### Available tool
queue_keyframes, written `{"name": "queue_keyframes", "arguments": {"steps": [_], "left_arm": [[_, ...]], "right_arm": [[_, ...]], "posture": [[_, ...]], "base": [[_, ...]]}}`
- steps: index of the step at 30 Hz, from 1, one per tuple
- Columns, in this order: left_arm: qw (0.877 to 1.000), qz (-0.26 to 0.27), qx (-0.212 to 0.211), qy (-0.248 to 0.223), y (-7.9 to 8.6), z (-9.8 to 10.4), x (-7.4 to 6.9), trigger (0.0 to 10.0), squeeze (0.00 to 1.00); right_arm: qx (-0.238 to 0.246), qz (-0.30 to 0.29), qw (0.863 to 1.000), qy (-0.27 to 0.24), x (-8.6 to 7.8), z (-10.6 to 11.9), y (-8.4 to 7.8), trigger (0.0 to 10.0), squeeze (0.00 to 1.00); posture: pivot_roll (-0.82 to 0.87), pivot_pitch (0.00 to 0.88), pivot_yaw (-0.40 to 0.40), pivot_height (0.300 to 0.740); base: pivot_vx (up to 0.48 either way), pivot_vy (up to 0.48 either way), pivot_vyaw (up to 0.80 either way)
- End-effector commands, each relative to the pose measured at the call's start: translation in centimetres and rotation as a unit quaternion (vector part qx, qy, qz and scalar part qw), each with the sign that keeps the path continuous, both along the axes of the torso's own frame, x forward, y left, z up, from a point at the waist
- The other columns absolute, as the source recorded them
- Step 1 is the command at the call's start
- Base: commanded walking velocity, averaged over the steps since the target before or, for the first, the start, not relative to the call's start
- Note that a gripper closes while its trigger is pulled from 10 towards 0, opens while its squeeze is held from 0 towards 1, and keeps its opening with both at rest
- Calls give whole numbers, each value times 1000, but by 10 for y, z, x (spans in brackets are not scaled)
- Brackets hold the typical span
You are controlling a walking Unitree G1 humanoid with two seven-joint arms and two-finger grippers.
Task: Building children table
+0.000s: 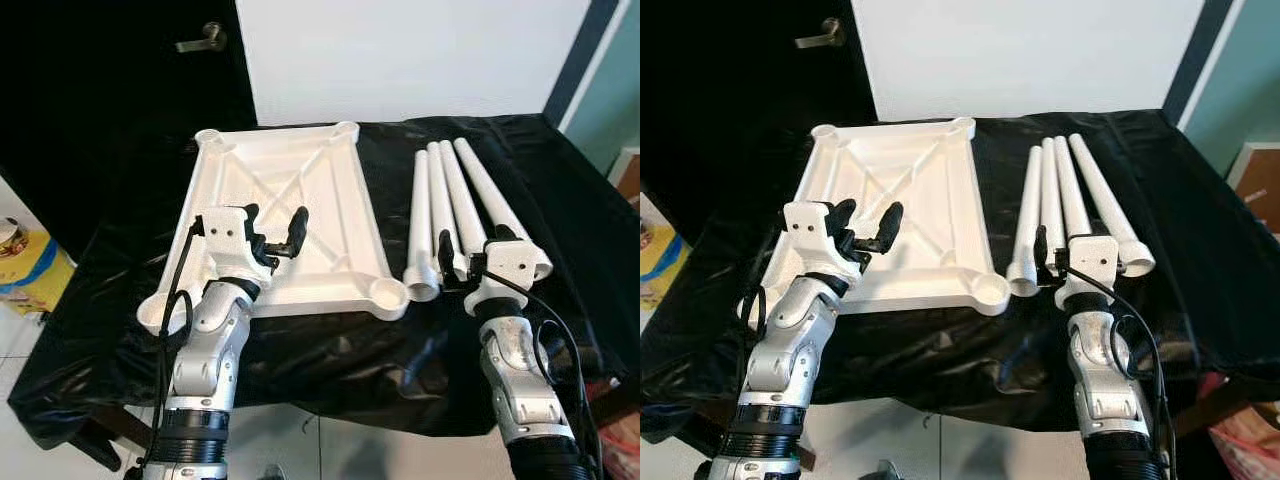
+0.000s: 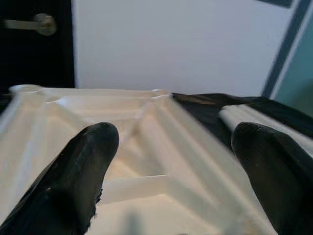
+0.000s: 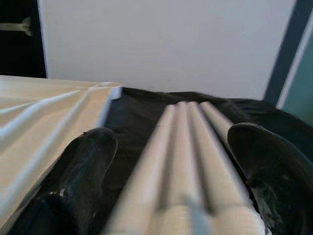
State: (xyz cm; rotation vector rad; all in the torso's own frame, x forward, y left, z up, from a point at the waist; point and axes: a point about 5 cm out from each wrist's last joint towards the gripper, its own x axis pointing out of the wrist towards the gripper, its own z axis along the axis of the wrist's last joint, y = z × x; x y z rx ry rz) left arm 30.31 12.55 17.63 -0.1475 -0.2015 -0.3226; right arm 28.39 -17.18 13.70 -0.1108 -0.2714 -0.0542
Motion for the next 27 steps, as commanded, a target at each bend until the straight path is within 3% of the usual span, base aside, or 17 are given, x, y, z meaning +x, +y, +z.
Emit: {"name": "queue_keyframes", "arguments": {"steps": [1, 5, 19, 22, 27], "left_arm": [[1000, -4, 6, 3, 3, -1, -1, 10000, 0], [1000, -8, 4, -2, 2, 1, 0, 10000, 0], [997, -40, 65, -12, -14, 3, -1, 10000, 0], [993, -76, 88, -15, -24, 0, -5, 10000, 0], [991, -100, 89, -16, -31, 0, -8, 10000, 0]], "right_arm": [[1, 9, 1000, 14, 0, -5, 6, 10000, 0], [-4, 10, 1000, 12, 0, -4, 6, 10000, 0], [5, -29, 999, 17, -1, -6, -4, 10000, 0], [8, -57, 998, 22, -1, -7, -12, 10000, 0], [8, -58, 998, 23, 0, -7, -14, 10000, 0]], "posture": [[-47, 0, 14, 740], [-49, 0, 15, 740], [-60, 0, 18, 740], [-65, 0, 19, 740], [-66, 0, 19, 740]], "base": [[0, 461, 0], [0, 461, 0], [0, 0, 0], [0, 0, 0], [0, 0, 0]]}}
